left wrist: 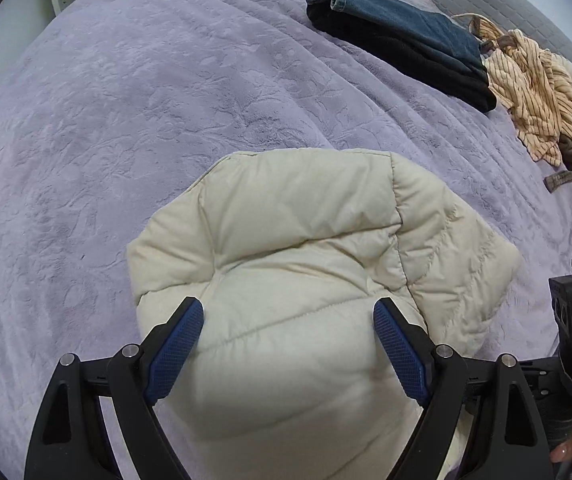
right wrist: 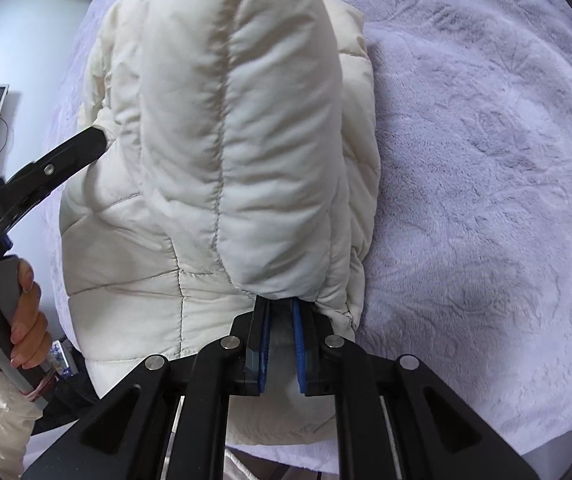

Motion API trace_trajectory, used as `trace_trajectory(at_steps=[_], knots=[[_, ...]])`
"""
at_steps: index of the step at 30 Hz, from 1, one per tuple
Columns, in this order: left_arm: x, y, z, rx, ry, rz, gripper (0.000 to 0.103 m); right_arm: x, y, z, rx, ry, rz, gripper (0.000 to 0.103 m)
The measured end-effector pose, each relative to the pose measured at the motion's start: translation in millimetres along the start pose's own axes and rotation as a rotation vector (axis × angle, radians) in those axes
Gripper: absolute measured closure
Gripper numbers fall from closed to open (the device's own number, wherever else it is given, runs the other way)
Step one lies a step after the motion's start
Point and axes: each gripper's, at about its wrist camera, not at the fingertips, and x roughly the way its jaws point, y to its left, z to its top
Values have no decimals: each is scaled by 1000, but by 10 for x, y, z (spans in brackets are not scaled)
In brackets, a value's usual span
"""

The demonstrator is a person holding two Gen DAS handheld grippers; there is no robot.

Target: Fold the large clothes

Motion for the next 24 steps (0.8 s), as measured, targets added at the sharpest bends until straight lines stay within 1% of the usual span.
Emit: trace_trajectory(at_steps=[8,12,15,20,21,22,23,24], knots=[[-428,86,-322,-51,3,27,16,-211,222,50,-51,12,-35,90],[-582,143,-454,-86,23,26,16,-312,317,97,-75,12,-48,90],[-706,202,-524,-122,31,25,16,-411,412,109,-94,4,-57,90],[-888,254,-572,-168,34,41,16,-593,630,17,-123,-21,-89,90],[-927,257,-581,-175,32,46,16,-635,668,16,-127,-29,-96,85],[-971,261,-587,-180,29,52,16,-679,714,12,-130,-39,-103,67],[-1015,264,-593,-184,26,61,16,-738,755,11,-136,-53,-108,53],[-1060,268,-599,-188,21,70,16,-801,802,14,-144,-72,-110,29]])
